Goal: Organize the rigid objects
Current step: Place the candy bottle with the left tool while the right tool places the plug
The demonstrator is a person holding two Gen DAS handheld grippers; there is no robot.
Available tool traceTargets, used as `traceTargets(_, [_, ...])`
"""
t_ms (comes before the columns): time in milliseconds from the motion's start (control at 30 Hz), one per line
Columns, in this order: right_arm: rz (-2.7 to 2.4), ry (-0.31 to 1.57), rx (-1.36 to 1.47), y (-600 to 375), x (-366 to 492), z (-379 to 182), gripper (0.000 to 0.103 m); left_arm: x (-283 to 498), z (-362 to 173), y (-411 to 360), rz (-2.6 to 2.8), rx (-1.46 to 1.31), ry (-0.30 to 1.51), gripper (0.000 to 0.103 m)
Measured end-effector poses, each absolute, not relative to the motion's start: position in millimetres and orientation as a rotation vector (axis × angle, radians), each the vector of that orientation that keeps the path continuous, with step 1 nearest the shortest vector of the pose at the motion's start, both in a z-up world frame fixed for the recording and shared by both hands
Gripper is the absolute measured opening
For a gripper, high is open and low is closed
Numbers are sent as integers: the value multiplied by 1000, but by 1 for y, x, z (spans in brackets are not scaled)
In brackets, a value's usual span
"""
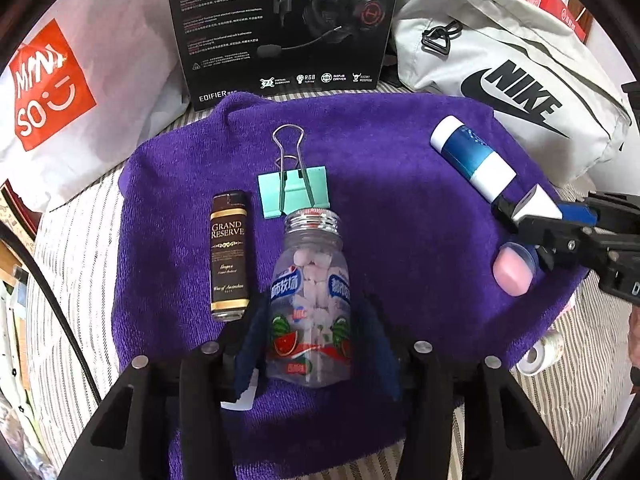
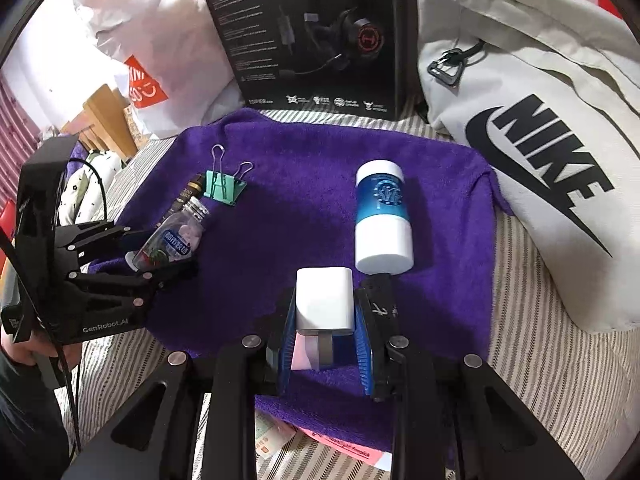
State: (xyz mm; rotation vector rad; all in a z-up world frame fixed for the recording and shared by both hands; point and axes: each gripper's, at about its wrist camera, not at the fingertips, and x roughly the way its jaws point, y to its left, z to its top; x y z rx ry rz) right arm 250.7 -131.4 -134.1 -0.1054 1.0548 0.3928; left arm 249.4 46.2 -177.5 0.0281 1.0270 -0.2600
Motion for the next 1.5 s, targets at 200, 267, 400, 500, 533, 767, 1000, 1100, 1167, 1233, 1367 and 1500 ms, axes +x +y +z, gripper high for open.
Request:
traceTargets(200, [380, 1052, -106, -135, 250, -129, 26, 237, -174, 47, -269, 6, 1032, 59])
traceTargets(267, [384, 1055, -107, -132, 252, -130, 26, 231, -169, 48, -274, -7, 1026, 63])
traceTargets(400, [393, 1069, -114, -120, 260, -137, 26, 218, -156, 54, -245, -2, 1007, 69])
traceTargets(500, [401, 1084, -116, -111, 267, -145, 26, 210, -146, 65, -211, 7, 992, 70])
traceTargets(533, [393, 1092, -119, -109, 271, -149, 26, 207, -143, 71, -204, 6, 985, 70])
traceTargets(767, [350, 1092, -173, -95, 280, -163, 26, 196, -137, 99, -163, -6, 983, 75])
traceTargets(1000, [344, 1089, -232, -89, 278, -166, 27, 191, -140, 105, -154, -30, 1001, 75])
traceTargets(1100, [351, 1089, -254, -88, 275, -167, 32, 186, -140, 104, -159, -27, 1004, 75])
traceTargets(1167, [351, 1090, -265, -87, 272, -167, 41, 183, -139, 105, -156, -27, 1002, 75])
traceTargets(1233, [348, 1085, -276, -87, 269, -165, 47, 179, -138, 105, -158, -29, 1000, 75])
traceTargets(1367, [332, 1071, -281, -91, 260, -155, 52, 173, -134, 108, -155, -32, 989, 75])
traceTargets(1500, [307, 1043, -286, -99, 244, -140, 55, 167, -125, 109, -142, -55, 958, 75])
